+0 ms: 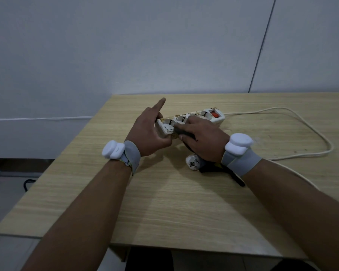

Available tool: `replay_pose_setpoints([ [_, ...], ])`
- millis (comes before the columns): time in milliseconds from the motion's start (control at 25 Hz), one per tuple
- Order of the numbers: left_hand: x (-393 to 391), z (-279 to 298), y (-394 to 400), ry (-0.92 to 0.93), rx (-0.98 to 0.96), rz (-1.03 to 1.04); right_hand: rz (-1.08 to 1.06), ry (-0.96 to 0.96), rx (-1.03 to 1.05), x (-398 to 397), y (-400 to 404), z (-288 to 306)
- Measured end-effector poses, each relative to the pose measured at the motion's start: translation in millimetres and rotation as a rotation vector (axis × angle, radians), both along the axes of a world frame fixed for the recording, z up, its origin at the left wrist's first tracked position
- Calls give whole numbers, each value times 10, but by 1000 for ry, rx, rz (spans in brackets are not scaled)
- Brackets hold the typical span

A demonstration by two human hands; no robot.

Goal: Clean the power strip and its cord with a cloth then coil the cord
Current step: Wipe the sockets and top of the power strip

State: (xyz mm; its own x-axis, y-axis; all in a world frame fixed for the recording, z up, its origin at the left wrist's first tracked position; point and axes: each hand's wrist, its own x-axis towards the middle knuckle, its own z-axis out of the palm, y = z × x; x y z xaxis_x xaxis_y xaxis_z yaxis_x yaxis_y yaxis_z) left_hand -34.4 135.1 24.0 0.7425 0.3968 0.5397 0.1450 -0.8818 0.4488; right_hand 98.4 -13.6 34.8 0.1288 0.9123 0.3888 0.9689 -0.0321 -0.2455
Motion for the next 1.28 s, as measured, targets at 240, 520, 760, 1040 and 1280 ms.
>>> replay_pose_setpoints([
  [240,33,-9,0,-16,-26,9,-48,42,76,108,-59,55],
  [520,15,0,-6,-12,6,-14,59,12,6,-68,-38,8],
  [760,33,-5,5,-39,-19,2,-51,63,83,63,-74,23],
  [1040,17,-7,5,-26,-11,-19,101,40,27,-116,-20,39],
  [1280,53,-16,1,-41,-23,-6,5,112,107,-7,-19,45],
])
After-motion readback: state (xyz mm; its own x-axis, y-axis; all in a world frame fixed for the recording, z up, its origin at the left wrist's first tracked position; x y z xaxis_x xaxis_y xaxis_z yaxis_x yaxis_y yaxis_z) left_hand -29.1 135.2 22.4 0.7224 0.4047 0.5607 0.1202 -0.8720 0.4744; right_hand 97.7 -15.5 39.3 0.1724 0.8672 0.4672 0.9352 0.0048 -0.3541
